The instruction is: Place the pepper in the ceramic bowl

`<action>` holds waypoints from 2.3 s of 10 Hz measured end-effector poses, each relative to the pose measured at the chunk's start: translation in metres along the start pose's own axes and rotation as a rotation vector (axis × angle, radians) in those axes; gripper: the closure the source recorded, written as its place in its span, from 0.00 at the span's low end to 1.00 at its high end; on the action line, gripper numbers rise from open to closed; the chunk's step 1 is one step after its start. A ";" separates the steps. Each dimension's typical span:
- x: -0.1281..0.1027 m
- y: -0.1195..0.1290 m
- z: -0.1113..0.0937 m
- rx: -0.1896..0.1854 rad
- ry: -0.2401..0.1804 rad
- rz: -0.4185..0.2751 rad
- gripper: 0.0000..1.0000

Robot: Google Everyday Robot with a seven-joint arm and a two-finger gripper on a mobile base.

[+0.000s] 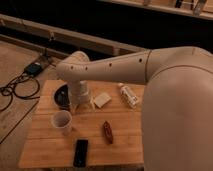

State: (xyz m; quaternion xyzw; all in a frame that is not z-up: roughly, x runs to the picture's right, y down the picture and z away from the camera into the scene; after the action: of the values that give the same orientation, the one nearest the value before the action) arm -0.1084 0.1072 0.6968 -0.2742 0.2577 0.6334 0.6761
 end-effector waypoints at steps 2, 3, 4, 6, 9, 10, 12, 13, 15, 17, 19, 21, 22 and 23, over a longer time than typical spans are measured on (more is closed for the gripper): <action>0.001 0.000 0.000 0.003 0.003 -0.068 0.35; 0.001 0.000 0.000 0.006 0.000 -0.101 0.35; 0.002 0.000 0.000 0.008 0.000 -0.130 0.35; 0.000 0.000 -0.001 0.011 -0.017 -0.191 0.35; -0.014 0.000 -0.007 0.019 -0.121 -0.250 0.35; -0.019 0.000 -0.010 0.019 -0.171 -0.240 0.35; -0.018 -0.001 -0.012 0.023 -0.213 -0.230 0.35; -0.014 -0.002 -0.011 0.025 -0.216 -0.231 0.35; -0.002 -0.002 -0.006 0.023 -0.196 -0.235 0.35; 0.006 -0.001 -0.004 0.014 -0.165 -0.253 0.35; 0.008 0.000 -0.003 0.009 -0.151 -0.255 0.35; 0.008 -0.001 -0.004 0.007 -0.142 -0.252 0.35; 0.008 -0.003 -0.003 0.016 -0.138 -0.251 0.35; 0.012 -0.005 -0.005 0.025 -0.140 -0.237 0.35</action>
State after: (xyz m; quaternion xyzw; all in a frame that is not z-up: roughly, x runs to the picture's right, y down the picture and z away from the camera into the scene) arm -0.1025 0.1122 0.6848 -0.2496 0.1835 0.5635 0.7658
